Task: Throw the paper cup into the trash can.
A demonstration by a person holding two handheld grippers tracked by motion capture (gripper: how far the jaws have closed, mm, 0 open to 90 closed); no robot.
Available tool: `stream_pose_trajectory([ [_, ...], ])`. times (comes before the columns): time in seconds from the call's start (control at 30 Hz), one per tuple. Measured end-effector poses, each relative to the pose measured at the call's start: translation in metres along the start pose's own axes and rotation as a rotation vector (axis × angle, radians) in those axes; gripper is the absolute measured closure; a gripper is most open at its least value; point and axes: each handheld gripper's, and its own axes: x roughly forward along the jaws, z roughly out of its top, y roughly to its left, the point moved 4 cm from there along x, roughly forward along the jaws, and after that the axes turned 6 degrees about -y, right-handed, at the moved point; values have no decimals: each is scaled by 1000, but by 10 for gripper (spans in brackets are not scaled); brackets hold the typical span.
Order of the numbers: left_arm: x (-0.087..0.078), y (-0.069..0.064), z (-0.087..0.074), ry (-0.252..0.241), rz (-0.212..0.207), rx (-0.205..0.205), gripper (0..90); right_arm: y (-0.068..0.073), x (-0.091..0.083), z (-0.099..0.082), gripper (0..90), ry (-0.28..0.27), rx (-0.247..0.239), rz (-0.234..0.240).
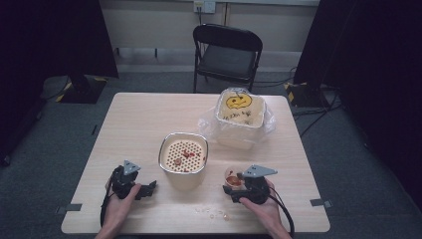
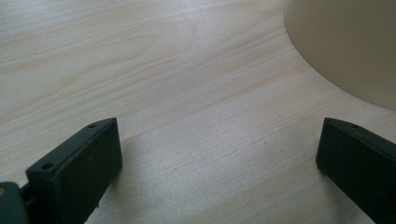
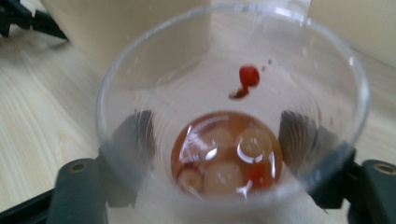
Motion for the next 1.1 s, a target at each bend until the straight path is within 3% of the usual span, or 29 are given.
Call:
stream_pose_trajectory([
  [0.1, 0, 0, 0, 0, 0, 0, 0, -3, 6, 1, 300, 0, 21, 26],
  [0.23, 0, 0, 0, 0, 0, 0, 0, -3, 10, -3, 346, 15, -5, 18],
  [0.47, 0, 0, 0, 0, 0, 0, 0, -4, 8, -1, 397, 12, -6, 18],
  [1.1, 0, 0, 0, 0, 1, 0, 0, -4, -3, 17, 414, -2, -30, 4],
])
